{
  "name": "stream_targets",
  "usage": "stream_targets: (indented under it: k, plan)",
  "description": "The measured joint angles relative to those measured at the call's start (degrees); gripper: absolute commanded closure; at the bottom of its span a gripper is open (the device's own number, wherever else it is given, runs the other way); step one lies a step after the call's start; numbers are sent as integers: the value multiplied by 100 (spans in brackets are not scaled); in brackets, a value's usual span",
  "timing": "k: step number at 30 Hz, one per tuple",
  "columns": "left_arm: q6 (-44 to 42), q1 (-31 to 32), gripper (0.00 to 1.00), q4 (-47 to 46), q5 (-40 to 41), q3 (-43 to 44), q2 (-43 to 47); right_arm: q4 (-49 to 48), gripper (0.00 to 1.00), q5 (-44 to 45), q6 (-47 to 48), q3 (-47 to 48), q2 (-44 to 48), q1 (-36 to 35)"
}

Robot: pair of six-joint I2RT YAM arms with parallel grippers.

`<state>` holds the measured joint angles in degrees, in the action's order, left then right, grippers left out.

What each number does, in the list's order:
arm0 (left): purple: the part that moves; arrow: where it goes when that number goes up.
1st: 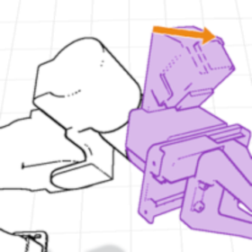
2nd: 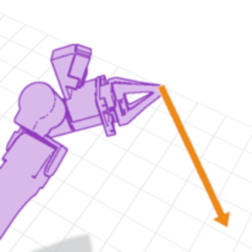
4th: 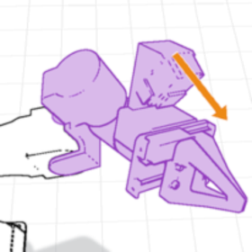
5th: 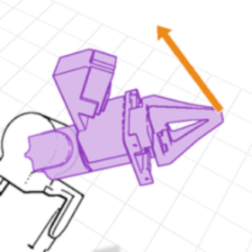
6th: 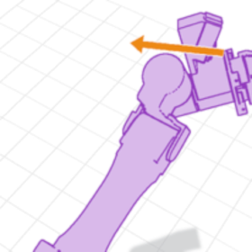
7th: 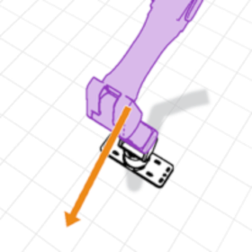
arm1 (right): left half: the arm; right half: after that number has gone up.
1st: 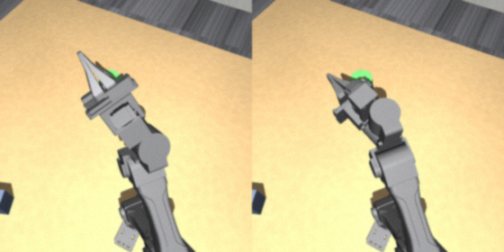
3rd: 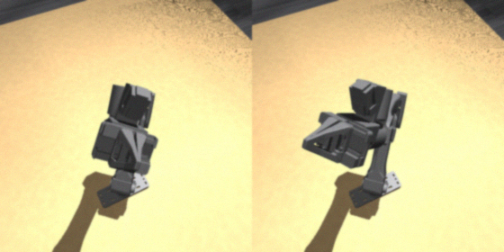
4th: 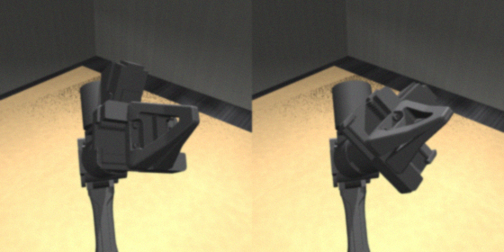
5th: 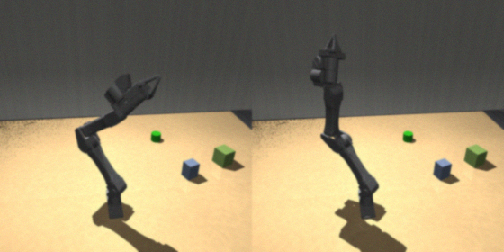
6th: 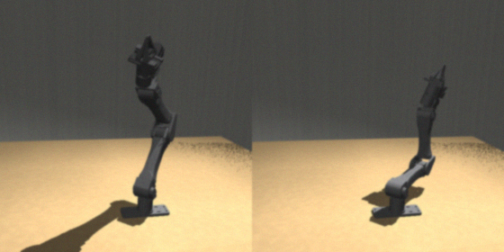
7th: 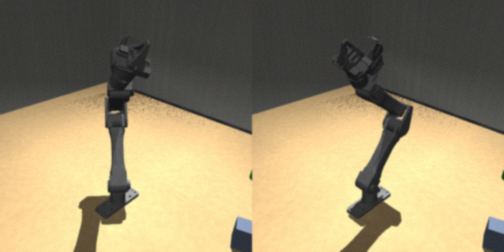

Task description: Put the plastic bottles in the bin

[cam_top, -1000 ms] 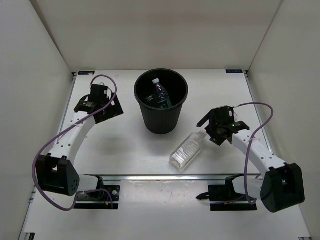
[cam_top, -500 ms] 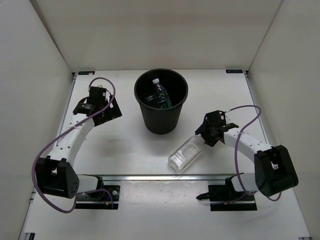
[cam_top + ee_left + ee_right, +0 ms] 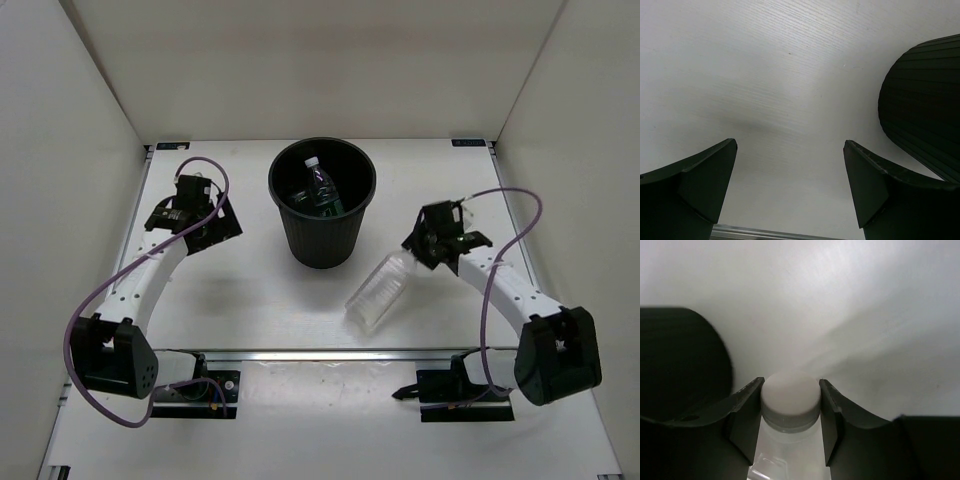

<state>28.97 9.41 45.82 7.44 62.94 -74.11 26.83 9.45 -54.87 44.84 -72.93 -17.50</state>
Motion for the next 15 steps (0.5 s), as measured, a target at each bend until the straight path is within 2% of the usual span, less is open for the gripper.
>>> stream_targets:
  k: [4, 9, 15]
  plan:
    - [42, -46, 2, -76, -42, -22, 0, 275, 100, 116, 710, 1241, 184, 420]
    - [76, -92, 1, -190, -109, -181, 0, 356, 100, 474, 1891, 3797, 28, 675]
    - [87, -223, 1, -254, -94, -197, 0, 343, 100, 1178, 3305, 7355, -1045, 68]
